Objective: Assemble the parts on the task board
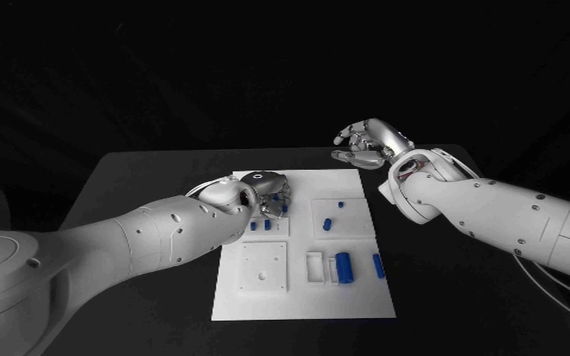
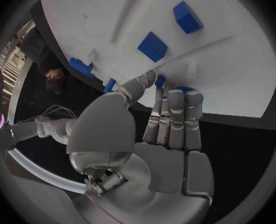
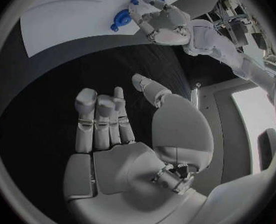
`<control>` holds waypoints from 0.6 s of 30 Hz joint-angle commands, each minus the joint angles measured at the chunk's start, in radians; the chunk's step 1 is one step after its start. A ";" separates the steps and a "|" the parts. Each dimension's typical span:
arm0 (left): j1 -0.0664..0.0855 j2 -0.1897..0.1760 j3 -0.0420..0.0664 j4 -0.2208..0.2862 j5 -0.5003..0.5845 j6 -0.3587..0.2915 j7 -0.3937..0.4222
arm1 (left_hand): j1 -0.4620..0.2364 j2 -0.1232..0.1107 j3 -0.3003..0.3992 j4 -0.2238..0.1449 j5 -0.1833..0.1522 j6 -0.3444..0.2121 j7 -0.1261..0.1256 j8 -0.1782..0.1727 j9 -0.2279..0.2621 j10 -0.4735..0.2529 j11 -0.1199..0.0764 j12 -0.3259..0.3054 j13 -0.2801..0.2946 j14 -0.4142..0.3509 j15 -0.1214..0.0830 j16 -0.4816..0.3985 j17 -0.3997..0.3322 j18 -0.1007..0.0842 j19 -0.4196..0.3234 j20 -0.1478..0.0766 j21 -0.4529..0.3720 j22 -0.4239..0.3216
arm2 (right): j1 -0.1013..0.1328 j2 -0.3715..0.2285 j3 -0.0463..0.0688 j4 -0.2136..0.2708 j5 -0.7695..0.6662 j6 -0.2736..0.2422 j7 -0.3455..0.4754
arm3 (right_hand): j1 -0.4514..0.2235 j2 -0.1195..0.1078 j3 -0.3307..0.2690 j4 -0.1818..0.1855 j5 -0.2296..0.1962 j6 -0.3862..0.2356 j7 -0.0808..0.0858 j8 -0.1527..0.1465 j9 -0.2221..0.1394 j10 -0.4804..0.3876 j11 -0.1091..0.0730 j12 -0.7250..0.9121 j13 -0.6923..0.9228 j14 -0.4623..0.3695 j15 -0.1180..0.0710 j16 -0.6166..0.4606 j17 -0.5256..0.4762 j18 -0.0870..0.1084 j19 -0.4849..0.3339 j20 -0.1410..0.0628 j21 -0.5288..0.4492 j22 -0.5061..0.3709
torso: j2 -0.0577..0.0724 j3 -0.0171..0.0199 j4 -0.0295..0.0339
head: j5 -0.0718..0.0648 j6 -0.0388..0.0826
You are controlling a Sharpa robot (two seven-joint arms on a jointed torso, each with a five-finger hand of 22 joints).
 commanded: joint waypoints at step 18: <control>-0.011 0.016 0.001 -0.030 0.018 0.033 0.029 | -0.004 0.042 -0.003 0.002 -0.001 0.022 -0.002 0.021 -0.021 0.070 -0.013 -0.008 0.004 0.020 -0.011 0.033 0.004 0.080 0.015 -0.004 0.010 0.008 | 0.000 0.002 0.000 0.006 -0.011 0.012 0.011 | -0.007 0.005 -0.005 -0.001 0.005 0.003 0.008 -0.006 0.000 -0.003 0.000 0.004 -0.001 0.001 0.005 -0.006 0.002 0.085 0.000 -0.008 -0.005 0.017 | -0.001 0.0016 0.0005 | -0.001 -0.002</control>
